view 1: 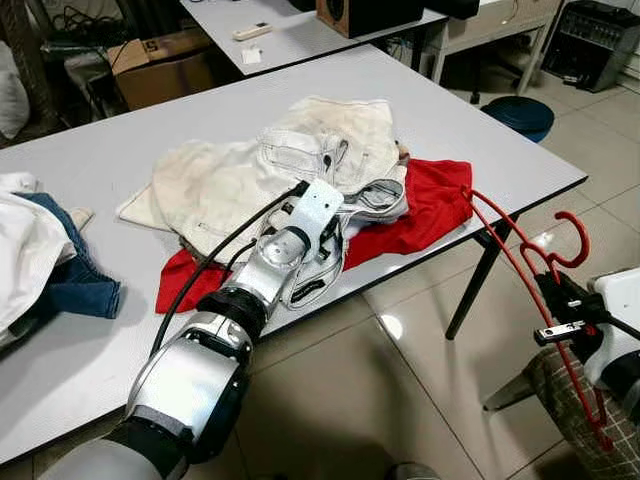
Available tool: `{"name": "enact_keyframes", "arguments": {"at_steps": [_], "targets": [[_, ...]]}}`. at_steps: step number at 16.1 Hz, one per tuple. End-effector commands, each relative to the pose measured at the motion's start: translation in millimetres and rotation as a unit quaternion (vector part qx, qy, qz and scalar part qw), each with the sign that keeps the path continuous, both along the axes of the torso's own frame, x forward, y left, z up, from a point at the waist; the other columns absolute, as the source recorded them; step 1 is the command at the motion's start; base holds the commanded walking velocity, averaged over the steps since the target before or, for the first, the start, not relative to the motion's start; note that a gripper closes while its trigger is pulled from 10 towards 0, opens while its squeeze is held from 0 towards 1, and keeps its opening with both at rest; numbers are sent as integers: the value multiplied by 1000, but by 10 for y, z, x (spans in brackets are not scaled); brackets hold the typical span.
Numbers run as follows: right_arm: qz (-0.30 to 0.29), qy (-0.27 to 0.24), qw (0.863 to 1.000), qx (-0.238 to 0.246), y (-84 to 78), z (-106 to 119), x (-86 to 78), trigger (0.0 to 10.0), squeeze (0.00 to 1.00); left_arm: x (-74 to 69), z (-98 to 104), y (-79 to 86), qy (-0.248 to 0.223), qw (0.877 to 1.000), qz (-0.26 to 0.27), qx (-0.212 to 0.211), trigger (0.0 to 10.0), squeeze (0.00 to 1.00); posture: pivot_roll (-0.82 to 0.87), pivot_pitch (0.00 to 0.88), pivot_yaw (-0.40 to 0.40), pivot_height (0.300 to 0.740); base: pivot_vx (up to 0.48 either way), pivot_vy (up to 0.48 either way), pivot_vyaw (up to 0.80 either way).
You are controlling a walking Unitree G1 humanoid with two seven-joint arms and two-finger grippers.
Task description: Hang hanger
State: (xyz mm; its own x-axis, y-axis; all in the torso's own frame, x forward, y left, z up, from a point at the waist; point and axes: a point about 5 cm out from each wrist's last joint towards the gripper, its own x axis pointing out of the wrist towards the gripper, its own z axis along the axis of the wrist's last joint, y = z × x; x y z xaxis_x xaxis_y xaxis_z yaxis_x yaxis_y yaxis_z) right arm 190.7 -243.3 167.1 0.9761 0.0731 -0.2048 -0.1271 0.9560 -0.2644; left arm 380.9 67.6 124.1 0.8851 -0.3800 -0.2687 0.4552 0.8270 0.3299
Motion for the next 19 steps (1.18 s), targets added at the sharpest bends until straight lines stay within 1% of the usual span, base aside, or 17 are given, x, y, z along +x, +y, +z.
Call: {"name": "enact_keyframes", "arguments": {"at_steps": [1, 2, 3, 4, 6, 8, 9, 10, 11, 13, 14, 15, 16, 17, 18, 19], "targets": [[2, -10, 1000, -2, -2, 30, 1, 10000, 0, 9, -26, 88, 9, 1000, 16, -3, 0, 0, -299, 91, 98, 740, 0, 0, 0], [3, -10, 1000, -2, -2, 30, 2, 10000, 0, 13, -23, 102, 8, 1000, 18, -1, 0, 0, -299, 91, 98, 740, 0, 0, 0], [3, -11, 1000, -2, -2, 30, 1, 10000, 0, 23, -18, 139, 11, 999, 30, -12, 0, 0, -298, 90, 100, 740, 0, 0, 0], [3, -11, 1000, -2, -7, 31, -1, 10000, 0, 32, -8, 163, 9, 999, 34, -13, 0, 0, -298, 89, 101, 740, 0, 0, 0], [1, -14, 1000, -2, -12, 39, -3, 10000, 0, 57, 55, 201, -7, 999, 32, -19, 0, 0, -298, 88, 104, 740, 0, 0, 0], [-2, -20, 1000, -1, -16, 51, -1, 10000, 0, 95, 236, 207, -70, 998, 4, 3, 0, 0, -296, 87, 107, 740, 0, 0, 0], [-3, -24, 1000, -1, -20, 57, 2, 10000, 0, 115, 362, 220, -123, 991, -10, 44, 0, 0, -296, 87, 107, 740, 0, 0, 0], [-4, -25, 1000, -1, -23, 57, 4, 10000, 0, 121, 533, 222, -179, 981, -31, 69, 0, 0, -294, 85, 109, 740, 0, 0, 0], [-4, -26, 1000, 0, -22, 56, 5, 10000, 0, 118, 592, 221, -195, 977, -40, 72, 0, 0, -289, 83, 111, 740, 0, 0, 0], [-4, -29, 1000, 1, -17, 43, 22, 10000, 0, 68, 840, 248, -258, 954, -99, 115, 0, 0, -274, 78, 116, 740, 0, 0, 0], [-2, -32, 999, 3, -8, 38, 40, 10000, 0, 39, 926, 286, -275, 944, -119, 138, 0, 0, -261, 71, 120, 740, 0, 0, 0], [0, -37, 999, 7, 7, 31, 69, 10000, 0, 2, 981, 332, -280, 938, -129, 158, 0, 0, -245, 64, 123, 740, 0, 0, 0], [2, -40, 999, 10, 21, 23, 94, 10000, 0, -37, 929, 337, -259, 941, -143, 163, 0, 0, -240, 62, 123, 740, 0, 0, 0], [4, -41, 999, 13, 37, 10, 118, 10000, 0, -89, 814, 324, -233, 945, -160, 163, 0, 0, -227, 56, 125, 740, 0, 0, 0], [6, -41, 999, 16, 58, -11, 139, 10000, 0, -121, 608, 318, -178, 963, -157, 128, 0, 0, -215, 50, 123, 740, 0, 0, 0], [10, -40, 999, 20, 83, -31, 156, 10000, 0, -169, 428, 302, -139, 970, -167, 104, 10000, 0, -215, 50, 123, 740, 0, 0, 0]]}}
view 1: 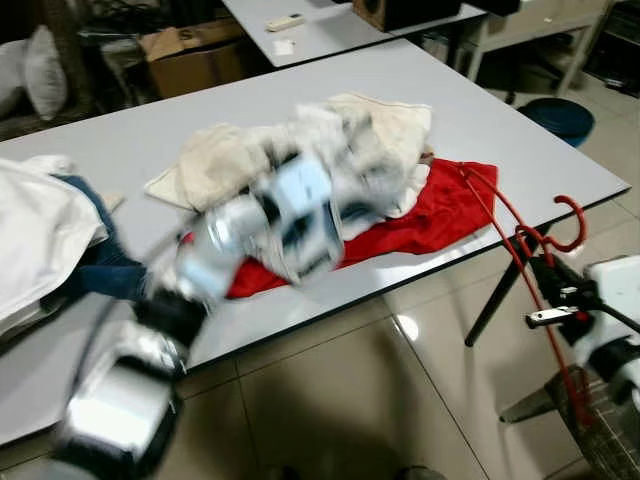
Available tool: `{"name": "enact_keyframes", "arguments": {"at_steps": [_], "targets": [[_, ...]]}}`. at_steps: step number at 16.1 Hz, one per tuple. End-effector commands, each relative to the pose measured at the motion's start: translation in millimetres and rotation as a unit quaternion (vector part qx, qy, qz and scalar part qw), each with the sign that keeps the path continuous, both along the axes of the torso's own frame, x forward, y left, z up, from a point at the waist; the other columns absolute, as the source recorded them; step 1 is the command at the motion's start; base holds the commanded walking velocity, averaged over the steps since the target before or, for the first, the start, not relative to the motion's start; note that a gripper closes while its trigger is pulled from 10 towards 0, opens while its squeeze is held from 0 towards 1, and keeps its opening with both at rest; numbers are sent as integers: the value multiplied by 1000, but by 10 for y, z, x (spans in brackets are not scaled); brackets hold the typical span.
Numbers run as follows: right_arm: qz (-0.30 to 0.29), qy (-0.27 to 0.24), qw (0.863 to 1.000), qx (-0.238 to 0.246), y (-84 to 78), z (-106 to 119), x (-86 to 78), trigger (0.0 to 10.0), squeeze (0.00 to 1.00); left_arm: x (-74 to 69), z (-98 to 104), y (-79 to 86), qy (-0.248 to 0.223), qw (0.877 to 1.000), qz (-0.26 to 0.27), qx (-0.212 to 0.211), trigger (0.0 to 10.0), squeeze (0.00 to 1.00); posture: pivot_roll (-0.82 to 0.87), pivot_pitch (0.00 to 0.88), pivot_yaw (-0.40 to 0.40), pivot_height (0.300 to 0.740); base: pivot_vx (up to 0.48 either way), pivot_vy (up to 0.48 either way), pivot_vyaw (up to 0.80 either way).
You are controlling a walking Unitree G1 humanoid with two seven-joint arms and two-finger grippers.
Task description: Hang hanger
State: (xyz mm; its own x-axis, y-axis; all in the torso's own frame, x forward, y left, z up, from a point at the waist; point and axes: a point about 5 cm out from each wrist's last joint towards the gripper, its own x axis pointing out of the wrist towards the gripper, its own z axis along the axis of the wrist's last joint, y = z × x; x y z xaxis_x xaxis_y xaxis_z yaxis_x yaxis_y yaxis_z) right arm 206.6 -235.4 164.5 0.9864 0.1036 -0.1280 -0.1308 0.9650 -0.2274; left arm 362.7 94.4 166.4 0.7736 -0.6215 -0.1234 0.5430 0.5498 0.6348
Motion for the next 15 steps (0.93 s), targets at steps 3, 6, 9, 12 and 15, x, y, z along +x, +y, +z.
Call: {"name": "enact_keyframes", "arguments": {"at_steps": [3, 6, 9, 12, 15], "targets": [[7, -5, 1000, 0, 34, -17, 20, 10000, 0, -30, -21, 84, 65, 995, 12, -74, 10000, 1000, -203, 49, 122, 740, 0, 0, 0], [14, -5, 1000, -3, 17, -23, 14, 10000, 0, 32, 75, 206, 87, 985, 64, -135, 10000, 1000, -205, 45, 120, 740, 0, 0, 0], [16, -8, 1000, -7, 7, -8, 18, 10000, 0, 41, 25, 181, 95, 986, 70, -122, 10000, 1000, -216, 37, 119, 740, 0, 0, 0], [18, -9, 1000, -9, 3, -7, 18, 10000, 0, -47, -77, 32, 134, 984, 28, -115, 10000, 1000, -221, 33, 120, 740, 0, 0, 0], [26, -8, 1000, -13, 17, 0, 16, 10000, 0, 21, -189, 99, 108, 990, 73, -51, 10000, 0, -230, 28, 119, 740, 0, 0, 0]]}}
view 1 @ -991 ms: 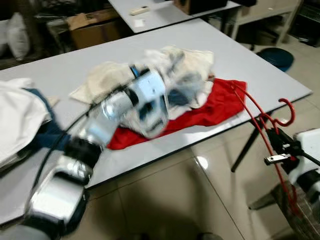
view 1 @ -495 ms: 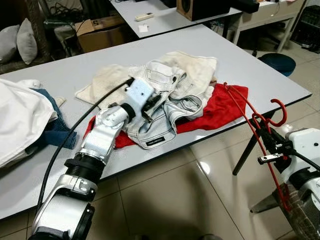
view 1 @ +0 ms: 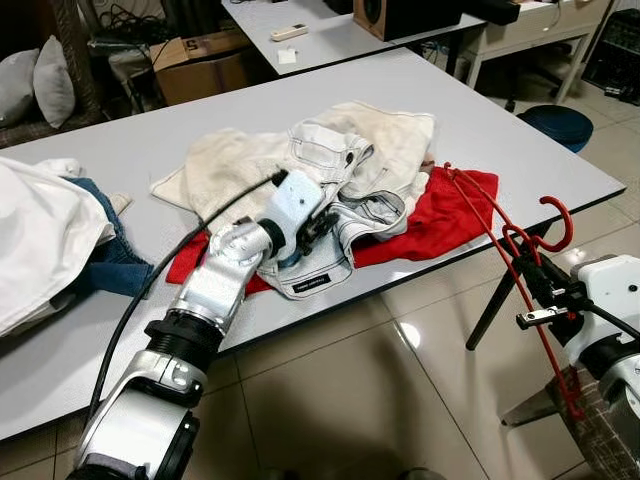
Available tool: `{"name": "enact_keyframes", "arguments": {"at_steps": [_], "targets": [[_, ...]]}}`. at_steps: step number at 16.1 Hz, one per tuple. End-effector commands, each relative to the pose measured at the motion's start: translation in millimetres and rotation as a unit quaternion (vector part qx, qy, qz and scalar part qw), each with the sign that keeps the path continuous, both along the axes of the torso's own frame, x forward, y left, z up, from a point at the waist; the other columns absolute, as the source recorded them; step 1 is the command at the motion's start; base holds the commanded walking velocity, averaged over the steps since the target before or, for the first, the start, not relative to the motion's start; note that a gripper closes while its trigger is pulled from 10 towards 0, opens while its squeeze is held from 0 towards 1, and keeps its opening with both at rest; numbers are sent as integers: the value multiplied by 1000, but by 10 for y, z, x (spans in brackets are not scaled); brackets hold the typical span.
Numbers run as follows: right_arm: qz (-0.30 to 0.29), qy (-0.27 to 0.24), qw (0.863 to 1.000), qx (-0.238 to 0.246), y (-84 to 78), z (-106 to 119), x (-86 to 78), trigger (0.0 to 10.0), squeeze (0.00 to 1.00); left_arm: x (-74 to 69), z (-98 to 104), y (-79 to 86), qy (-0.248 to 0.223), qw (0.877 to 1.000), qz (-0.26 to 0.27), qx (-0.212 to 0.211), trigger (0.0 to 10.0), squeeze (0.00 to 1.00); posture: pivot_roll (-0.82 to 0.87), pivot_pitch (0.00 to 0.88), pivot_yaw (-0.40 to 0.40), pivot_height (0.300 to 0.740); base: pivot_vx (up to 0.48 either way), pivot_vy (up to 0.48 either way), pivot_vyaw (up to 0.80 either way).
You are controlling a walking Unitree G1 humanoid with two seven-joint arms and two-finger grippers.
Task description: Hang hanger
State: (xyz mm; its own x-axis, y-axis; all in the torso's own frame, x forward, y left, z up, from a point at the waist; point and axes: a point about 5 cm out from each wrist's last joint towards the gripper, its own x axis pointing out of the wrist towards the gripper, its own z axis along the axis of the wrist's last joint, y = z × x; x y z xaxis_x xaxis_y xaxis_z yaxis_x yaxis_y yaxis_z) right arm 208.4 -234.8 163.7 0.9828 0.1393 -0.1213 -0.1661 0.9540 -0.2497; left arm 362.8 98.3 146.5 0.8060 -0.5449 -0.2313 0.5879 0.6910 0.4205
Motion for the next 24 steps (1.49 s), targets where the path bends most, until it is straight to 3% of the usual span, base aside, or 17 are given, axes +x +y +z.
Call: {"name": "enact_keyframes", "arguments": {"at_steps": [1, 2, 3, 4, 6, 10, 16, 17, 19, 24], "targets": [[9, -3, 1000, -4, 15, 8, -2, 10000, 0, 55, 20, 98, -22, 999, 27, 37, 10000, 0, -230, 28, 119, 740, 0, 0, 0], [10, -2, 1000, -5, 15, 8, -2, 10000, 0, 61, 28, 105, -25, 998, 29, 43, 10000, 0, -230, 28, 119, 740, 0, 0, 0], [11, -3, 1000, -5, 15, 11, -4, 10000, 0, 74, 64, 100, -27, 999, 30, 30, 8039, 0, -230, 28, 119, 740, 0, 0, 0], [11, -3, 1000, -5, 16, 7, -3, 10000, 0, 81, 79, 89, -32, 999, 28, 27, 1765, 0, -235, 18, 118, 740, 0, 0, 0], [12, -3, 1000, -5, 17, 8, 2, 10000, 0, 114, 92, 63, -43, 998, 34, 24, 0, 0, -236, 17, 116, 740, 0, 0, 0], [14, -5, 1000, -6, 28, 16, 18, 10000, 0, 169, 52, -42, -45, 997, 40, 40, 0, 0, -238, 20, 119, 740, 0, 0, 0], [12, -7, 1000, -5, 28, 19, 6, 10000, 0, 230, 32, -68, -54, 995, 60, 64, 0, 0, -242, 26, 128, 740, 0, 0, 0], [11, -8, 1000, -5, 26, 25, 5, 10000, 0, 243, 73, -70, -60, 995, 63, 53, 0, 0, -241, 25, 129, 740, 0, 0, 0], [20, -22, 1000, 1, 29, 73, 10, 10000, 0, 288, 281, -82, -83, 995, 58, -17, 0, 0, -233, 23, 129, 740, 0, 0, 0], [125, -77, 989, 37, 105, 404, -70, 10000, 0, 433, 823, 251, -168, 975, 121, -78, 0, 0, -224, 14, 134, 740, 0, 0, 0]]}}
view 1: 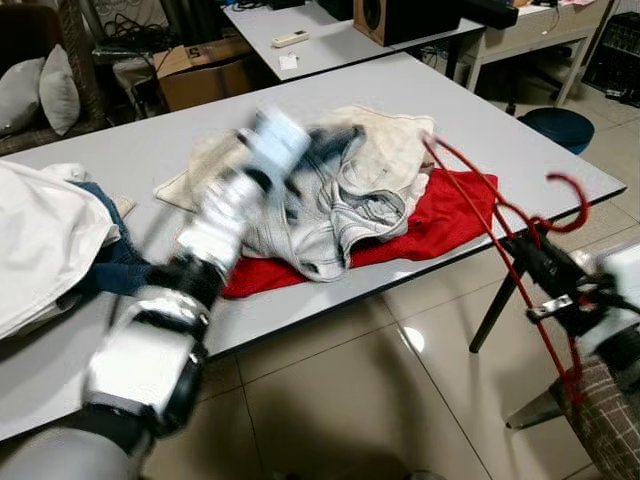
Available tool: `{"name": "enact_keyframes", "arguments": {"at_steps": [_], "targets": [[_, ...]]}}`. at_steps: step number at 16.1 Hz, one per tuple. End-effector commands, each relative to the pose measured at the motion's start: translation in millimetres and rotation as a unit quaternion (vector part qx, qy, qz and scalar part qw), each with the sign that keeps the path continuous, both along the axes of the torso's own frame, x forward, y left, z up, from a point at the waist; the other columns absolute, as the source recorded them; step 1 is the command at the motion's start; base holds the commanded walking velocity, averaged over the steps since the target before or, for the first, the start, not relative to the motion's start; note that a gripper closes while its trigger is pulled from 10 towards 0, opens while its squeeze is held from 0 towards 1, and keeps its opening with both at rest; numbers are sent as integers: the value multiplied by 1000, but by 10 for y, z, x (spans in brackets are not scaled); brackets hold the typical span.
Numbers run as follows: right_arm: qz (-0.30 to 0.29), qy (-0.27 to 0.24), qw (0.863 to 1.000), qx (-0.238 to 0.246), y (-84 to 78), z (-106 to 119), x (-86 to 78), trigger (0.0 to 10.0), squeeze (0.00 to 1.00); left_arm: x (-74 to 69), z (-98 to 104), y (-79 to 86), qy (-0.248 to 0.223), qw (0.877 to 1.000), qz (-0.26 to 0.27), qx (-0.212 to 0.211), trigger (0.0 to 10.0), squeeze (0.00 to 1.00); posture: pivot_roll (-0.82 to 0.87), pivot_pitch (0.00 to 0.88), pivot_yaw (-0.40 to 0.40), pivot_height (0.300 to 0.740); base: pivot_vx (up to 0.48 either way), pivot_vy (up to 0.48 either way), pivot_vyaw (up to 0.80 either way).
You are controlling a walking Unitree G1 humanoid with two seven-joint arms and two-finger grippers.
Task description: Hang hanger
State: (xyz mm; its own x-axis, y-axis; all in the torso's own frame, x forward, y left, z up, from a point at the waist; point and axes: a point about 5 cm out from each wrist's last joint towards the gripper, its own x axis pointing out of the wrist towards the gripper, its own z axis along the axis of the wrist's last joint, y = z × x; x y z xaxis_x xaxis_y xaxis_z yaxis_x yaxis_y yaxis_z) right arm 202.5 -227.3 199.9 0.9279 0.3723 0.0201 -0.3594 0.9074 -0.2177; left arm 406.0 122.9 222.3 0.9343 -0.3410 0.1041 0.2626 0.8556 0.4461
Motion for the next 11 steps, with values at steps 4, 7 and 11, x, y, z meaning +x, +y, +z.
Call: {"name": "enact_keyframes", "arguments": {"at_steps": [4, 7, 11], "targets": [[116, 3, 993, 25, 201, 155, -70, 10000, 0, 34, 650, 91, -103, 994, 0, -36, 0, 0, -212, 0, 132, 740, 0, 0, 0], [129, 56, 990, 26, 334, -1, -46, 10000, 0, 23, 680, -6, -104, 994, -24, -33, 0, 0, -208, 0, 134, 740, 0, 0, 0], [91, 104, 990, 31, 423, -223, 102, 10000, 0, -38, 653, -106, -109, 992, -69, -10, 0, 0, -203, 0, 133, 740, 0, 0, 0]]}}
